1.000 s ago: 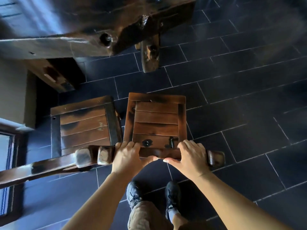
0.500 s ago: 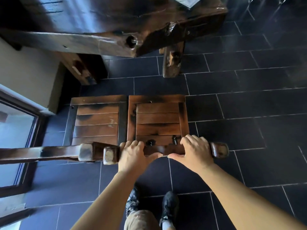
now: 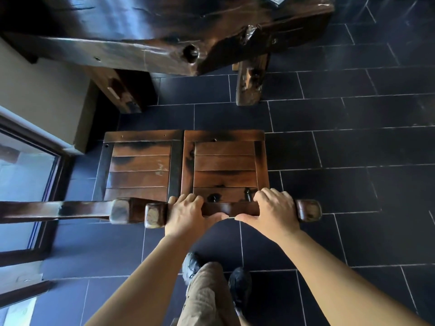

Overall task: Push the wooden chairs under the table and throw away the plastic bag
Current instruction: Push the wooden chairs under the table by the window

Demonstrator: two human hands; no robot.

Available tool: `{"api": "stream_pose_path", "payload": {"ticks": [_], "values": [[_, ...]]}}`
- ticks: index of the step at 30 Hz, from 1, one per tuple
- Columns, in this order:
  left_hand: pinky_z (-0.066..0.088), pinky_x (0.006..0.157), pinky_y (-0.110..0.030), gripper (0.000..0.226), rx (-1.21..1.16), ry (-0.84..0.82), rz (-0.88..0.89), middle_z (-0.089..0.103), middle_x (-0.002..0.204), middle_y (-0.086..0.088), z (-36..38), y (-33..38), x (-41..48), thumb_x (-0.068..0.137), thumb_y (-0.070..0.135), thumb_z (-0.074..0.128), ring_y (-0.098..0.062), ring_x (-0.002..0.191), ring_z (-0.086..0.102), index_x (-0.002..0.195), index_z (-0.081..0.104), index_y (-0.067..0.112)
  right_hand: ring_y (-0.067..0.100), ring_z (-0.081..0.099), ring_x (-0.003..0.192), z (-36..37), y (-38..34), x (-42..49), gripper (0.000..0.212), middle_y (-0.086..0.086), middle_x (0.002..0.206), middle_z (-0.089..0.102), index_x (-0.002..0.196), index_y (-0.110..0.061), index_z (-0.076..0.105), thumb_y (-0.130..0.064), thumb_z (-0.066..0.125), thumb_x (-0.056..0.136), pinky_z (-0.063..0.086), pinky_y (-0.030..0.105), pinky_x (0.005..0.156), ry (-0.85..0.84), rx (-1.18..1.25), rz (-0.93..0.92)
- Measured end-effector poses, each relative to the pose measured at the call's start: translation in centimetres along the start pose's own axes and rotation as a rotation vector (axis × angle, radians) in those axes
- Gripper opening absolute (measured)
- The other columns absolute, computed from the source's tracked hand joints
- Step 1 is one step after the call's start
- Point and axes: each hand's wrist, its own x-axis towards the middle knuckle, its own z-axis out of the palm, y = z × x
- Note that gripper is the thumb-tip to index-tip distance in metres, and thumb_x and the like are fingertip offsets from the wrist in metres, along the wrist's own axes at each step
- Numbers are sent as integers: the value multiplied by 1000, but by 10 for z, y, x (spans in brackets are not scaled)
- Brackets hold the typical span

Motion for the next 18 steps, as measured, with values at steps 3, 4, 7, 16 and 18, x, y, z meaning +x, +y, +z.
{"api": "stream_pose_path", "payload": {"ticks": [3,4,7,16,18], "values": [[35,83,-43,80,8,-2,6,67,85,1,-3,0,7,64,93,32,-27,91,62,76,63,20,23,61,73,-1,1,7,72,-3,75,62,76,-17,59,-88,50,69,45,39,69,-12,1,11],[35,83,-44,80,1,-4,7,67,84,1,-3,-1,10,64,93,32,-27,91,62,75,62,20,23,61,74,-1,1,10,73,-3,76,62,77,-17,60,-88,49,69,45,39,69,-23,-4,16],[35,85,-44,85,3,-15,2,67,85,1,-4,-2,20,63,96,27,-27,92,61,77,62,20,22,61,75,-1,5,22,74,-5,77,62,78,-19,59,-90,46,67,45,38,69,-48,-6,21],[31,97,-41,93,77,-96,-31,65,105,5,-21,0,64,62,98,22,-21,112,55,94,61,21,25,60,71,8,19,68,74,-3,73,60,75,-16,58,-89,51,67,44,38,65,15,13,-11],[28,101,-40,98,78,-111,-34,63,110,5,-26,2,80,57,98,14,-21,116,53,98,61,21,24,59,72,9,24,83,74,-3,74,60,76,-16,58,-90,49,68,44,38,66,14,9,-19]]}}
